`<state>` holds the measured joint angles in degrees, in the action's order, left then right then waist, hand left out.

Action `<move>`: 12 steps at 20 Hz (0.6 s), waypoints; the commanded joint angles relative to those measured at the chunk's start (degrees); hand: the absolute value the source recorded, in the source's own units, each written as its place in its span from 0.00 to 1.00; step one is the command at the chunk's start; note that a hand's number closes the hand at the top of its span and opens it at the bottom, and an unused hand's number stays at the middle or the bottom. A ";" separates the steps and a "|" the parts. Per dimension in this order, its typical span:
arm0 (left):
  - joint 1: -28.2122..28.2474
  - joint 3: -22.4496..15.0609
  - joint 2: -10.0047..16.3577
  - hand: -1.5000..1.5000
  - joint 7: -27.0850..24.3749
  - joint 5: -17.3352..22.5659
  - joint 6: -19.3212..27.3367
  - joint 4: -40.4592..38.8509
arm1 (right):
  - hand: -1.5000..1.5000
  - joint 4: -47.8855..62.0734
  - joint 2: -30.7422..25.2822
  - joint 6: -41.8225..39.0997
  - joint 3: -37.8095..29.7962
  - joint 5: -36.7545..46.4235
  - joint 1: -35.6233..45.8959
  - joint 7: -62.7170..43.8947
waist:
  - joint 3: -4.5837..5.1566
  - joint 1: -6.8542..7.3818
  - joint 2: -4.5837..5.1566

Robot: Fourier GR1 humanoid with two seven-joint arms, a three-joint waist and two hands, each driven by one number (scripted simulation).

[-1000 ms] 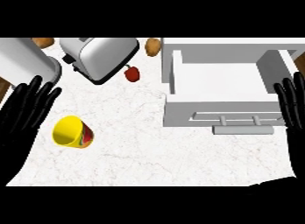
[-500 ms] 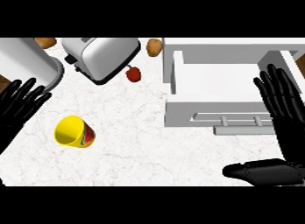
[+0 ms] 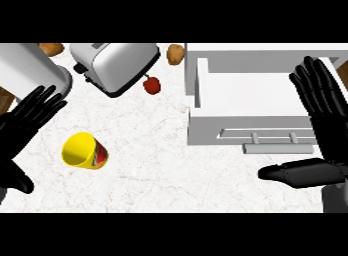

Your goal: Pick up the cup, place it into the drawer and close the drawer

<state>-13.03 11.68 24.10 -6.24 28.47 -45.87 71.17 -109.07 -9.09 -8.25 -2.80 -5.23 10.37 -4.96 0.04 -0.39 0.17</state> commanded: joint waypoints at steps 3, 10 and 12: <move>-1.89 0.60 -1.14 0.00 -12.28 -13.72 -1.41 -14.04 | 0.00 2.10 -0.45 0.00 -1.24 0.64 3.02 0.87 | 0.02 0.01 0.02; -3.91 -2.55 -1.42 0.00 -27.25 -25.93 1.83 -27.38 | 0.00 -1.23 -0.90 -0.74 -2.36 -0.95 0.98 -1.55 | 0.02 -0.12 -0.07; -4.87 -2.64 0.63 0.00 -32.67 -28.12 1.42 -32.66 | 0.00 3.77 -2.03 -2.39 -4.64 -2.29 2.48 1.70 | 0.03 -0.15 0.05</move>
<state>-18.39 9.80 23.17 -28.20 4.74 -40.65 45.05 -107.53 -10.09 -9.29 -5.08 -5.85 12.80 -4.58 0.09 -0.66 0.22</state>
